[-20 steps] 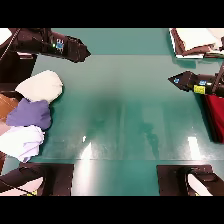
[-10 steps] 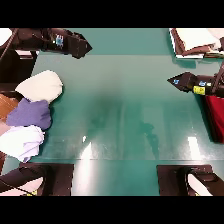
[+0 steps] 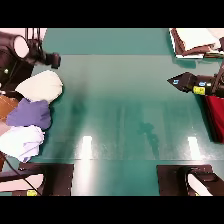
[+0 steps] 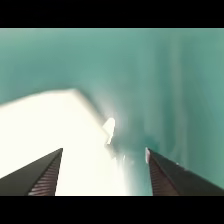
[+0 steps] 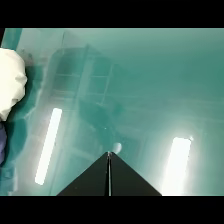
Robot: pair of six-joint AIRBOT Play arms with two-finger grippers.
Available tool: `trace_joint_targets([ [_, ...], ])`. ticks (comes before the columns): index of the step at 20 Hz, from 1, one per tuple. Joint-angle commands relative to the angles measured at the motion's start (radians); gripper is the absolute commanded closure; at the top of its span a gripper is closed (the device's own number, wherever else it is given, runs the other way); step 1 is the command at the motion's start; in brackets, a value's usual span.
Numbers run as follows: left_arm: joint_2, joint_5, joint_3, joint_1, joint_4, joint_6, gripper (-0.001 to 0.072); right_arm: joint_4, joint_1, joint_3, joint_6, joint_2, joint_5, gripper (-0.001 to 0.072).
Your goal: Fold the shirts.
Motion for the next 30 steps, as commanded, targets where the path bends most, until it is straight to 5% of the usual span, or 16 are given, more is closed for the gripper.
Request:
trace_joint_targets([
  [1,-0.111,0.033,-0.082,0.116,0.041,-0.035,0.0083,0.000,0.000,0.000,0.000,0.000,0.000,0.0695],
  [7,-0.224,0.012,-0.080,0.178,0.042,-0.034,0.0086,-0.001,0.000,0.000,0.000,0.000,-0.003,0.0695],
  [8,-0.224,0.004,-0.070,0.178,0.042,-0.034,0.0209,0.000,0.000,0.000,0.000,0.000,-0.008,0.0696],
  [10,-0.222,-0.027,-0.040,0.178,0.044,-0.033,0.0689,0.000,0.000,0.000,0.000,0.000,-0.007,0.0695],
  [14,-0.172,-0.098,0.090,0.175,0.040,-0.027,0.0684,0.001,-0.001,0.029,0.000,0.001,0.004,0.0695],
  [19,0.101,-0.145,0.347,0.081,-0.035,0.100,0.0685,-0.034,-0.002,0.256,0.000,0.000,-0.016,0.0696],
  [24,0.281,-0.192,0.417,-0.187,-0.053,0.143,0.0686,-0.140,-0.003,0.442,0.000,0.000,-0.031,0.0695],
  [30,0.137,-0.215,0.326,-0.562,-0.072,0.142,0.0685,-0.184,-0.003,0.517,0.000,0.001,-0.020,0.0695],
])
